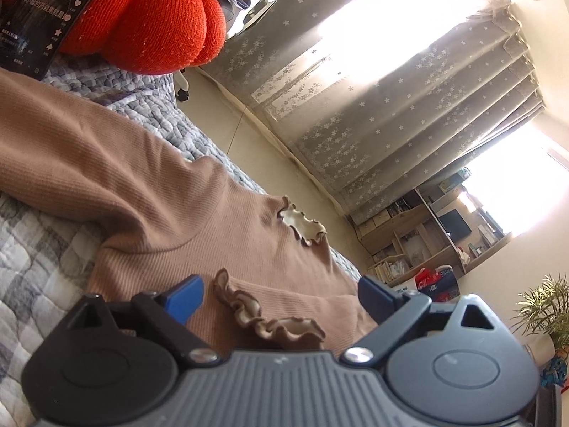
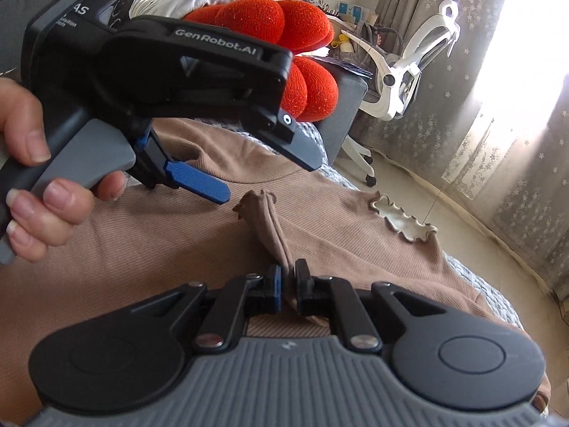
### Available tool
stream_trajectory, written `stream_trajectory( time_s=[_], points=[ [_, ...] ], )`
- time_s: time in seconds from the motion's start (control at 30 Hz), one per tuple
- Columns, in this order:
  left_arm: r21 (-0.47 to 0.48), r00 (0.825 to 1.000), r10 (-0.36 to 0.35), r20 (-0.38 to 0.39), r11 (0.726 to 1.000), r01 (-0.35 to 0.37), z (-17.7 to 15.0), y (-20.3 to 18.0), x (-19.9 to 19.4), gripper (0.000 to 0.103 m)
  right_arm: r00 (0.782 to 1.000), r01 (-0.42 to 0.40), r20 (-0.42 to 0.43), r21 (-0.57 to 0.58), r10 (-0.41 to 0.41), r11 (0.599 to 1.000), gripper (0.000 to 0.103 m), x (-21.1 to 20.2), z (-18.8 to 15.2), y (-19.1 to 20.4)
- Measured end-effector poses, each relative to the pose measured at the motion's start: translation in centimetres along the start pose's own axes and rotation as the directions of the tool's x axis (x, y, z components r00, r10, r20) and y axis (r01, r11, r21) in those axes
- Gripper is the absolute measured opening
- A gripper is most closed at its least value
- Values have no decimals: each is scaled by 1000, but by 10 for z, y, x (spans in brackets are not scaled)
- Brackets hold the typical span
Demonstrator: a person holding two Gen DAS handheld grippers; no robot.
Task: Fold clothes
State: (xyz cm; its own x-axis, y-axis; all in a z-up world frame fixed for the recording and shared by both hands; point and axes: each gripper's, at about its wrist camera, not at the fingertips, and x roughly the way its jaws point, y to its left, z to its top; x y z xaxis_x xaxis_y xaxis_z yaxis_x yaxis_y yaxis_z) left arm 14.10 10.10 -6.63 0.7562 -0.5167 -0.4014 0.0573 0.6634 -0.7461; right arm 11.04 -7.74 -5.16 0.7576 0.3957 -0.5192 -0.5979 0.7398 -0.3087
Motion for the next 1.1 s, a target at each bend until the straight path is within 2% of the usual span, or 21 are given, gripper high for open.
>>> stream_trajectory(
  time_s=[0.1,0.2,0.27,0.3,0.4,0.43,0.47,0.5,0.57,0.63,0.7,0.73,0.83,0.93,1.03,1.1],
  points=[
    [-7,1000,1,-8,1000,-1,0,0,1,89,1000,19,19,13,-19,1000,8,0,1,0],
    [-28,999,-28,-22,999,28,-1,0,2,86,1000,17,21,13,-17,1000,8,1,3,2],
    [-44,998,-49,-47,998,47,-3,0,6,71,1000,15,20,8,-16,1000,8,2,3,4],
    [-52,997,-53,-62,997,49,-5,0,9,68,1000,15,20,4,-15,1000,8,3,3,5],
    [-61,996,-18,-87,998,13,-11,-2,17,49,1000,16,18,-5,-16,1000,8,4,3,9],
    [-61,996,3,-87,998,-9,-12,-3,19,37,1000,17,19,-5,-17,1000,8,4,3,10],
    [-59,996,24,-85,998,-29,-13,-4,22,13,1000,19,19,-5,-19,1000,8,4,3,11],
    [-49,996,51,-75,997,-54,-14,-6,24,8,1000,22,18,-6,-22,1000,9,4,3,11],
    [22,994,103,-33,995,-102,-14,-16,24,7,999,40,20,-9,-40,999,12,3,3,12],
    [126,989,141,38,981,-144,-9,-31,19,7,996,92,20,-14,-92,996,31,2,0,7],
    [203,983,149,109,964,-169,-2,-41,12,7,987,158,18,-19,-158,987,49,0,-4,0],
    [223,980,146,133,959,-173,4,-43,8,7,981,191,17,-22,-191,981,52,-1,-6,-3],
    [238,976,145,160,954,-181,17,-42,6,7,958,287,-1,-23,-288,958,52,-2,-14,-17],
    [240,970,165,178,949,-206,25,-34,6,7,923,382,-53,-14,-382,924,54,-3,-25,-40],
    [211,965,180,193,953,-220,28,-21,6,7,888,450,-106,-1,-448,893,56,-8,-37,-64],
    [189,960,189,205,955,-228,30,-16,4,7,873,473,-132,-4,-469,881,56,-8,-45,-75]
  ],
)
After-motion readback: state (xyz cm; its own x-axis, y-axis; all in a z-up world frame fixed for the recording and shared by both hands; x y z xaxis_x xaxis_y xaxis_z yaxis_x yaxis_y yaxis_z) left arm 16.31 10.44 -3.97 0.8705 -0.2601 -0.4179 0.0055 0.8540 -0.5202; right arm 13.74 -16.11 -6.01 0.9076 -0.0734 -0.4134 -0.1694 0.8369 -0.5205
